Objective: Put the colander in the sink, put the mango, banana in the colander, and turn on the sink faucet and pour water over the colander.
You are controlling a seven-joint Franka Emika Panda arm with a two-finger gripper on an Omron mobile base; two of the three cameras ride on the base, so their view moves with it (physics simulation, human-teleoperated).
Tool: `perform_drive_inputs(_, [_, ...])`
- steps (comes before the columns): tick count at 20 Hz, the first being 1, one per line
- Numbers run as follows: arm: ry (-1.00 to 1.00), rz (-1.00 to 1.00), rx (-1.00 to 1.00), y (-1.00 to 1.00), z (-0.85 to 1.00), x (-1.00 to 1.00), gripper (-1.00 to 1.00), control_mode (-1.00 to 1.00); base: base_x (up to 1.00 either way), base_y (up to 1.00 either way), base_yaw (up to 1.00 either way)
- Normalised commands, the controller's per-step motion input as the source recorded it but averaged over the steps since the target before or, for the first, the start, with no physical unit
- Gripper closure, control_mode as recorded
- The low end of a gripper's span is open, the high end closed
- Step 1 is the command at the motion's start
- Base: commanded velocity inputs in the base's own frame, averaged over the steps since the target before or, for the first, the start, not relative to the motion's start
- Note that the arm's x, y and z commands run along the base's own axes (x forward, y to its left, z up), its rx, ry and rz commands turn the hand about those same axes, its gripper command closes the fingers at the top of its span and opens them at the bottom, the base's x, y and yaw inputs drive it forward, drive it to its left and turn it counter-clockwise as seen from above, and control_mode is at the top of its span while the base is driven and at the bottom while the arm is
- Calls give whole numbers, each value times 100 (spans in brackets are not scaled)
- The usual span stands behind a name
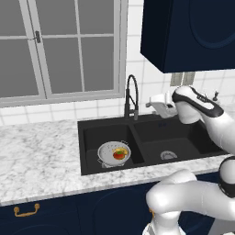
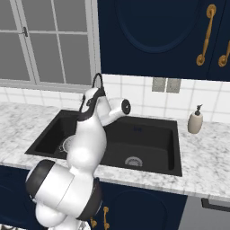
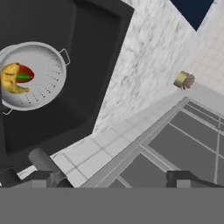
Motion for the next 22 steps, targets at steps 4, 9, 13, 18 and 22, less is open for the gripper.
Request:
perform_drive_inputs(4, [-1,0,0,0,-30,27,-100,-100,0,0,0])
perform_drive_inputs(9, [-2,0,0,0,-33,38,-100,-100,0,0,0])
perform_drive_inputs(13, [-5,3,0,0,-39,49,-100,-100,0,0,0])
perform_drive_inputs(18, [-9,8,0,0,-52,53,-100,-100,0,0,0])
perform_drive_inputs(22, [-16,15,0,-2,-66,48,-100,-100,0,0,0])
